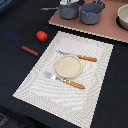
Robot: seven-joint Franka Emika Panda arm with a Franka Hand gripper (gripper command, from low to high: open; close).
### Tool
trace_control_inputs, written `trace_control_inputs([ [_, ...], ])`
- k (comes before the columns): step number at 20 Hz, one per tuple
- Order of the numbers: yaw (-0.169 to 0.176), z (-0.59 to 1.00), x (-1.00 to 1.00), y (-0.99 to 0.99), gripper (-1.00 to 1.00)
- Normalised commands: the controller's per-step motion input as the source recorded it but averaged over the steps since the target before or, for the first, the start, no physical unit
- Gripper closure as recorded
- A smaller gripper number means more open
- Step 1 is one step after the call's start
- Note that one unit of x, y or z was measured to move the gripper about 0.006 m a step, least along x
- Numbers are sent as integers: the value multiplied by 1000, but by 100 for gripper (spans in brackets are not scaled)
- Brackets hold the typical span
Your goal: Place the fish, sausage, and tomato into the frying pan.
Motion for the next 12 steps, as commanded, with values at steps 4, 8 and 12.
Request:
trace_control_inputs([
  [4, 35, 130, -239, 526, -100],
  [8, 8, 820, -236, 562, -100],
  [12, 0, 579, -86, 394, -100],
])
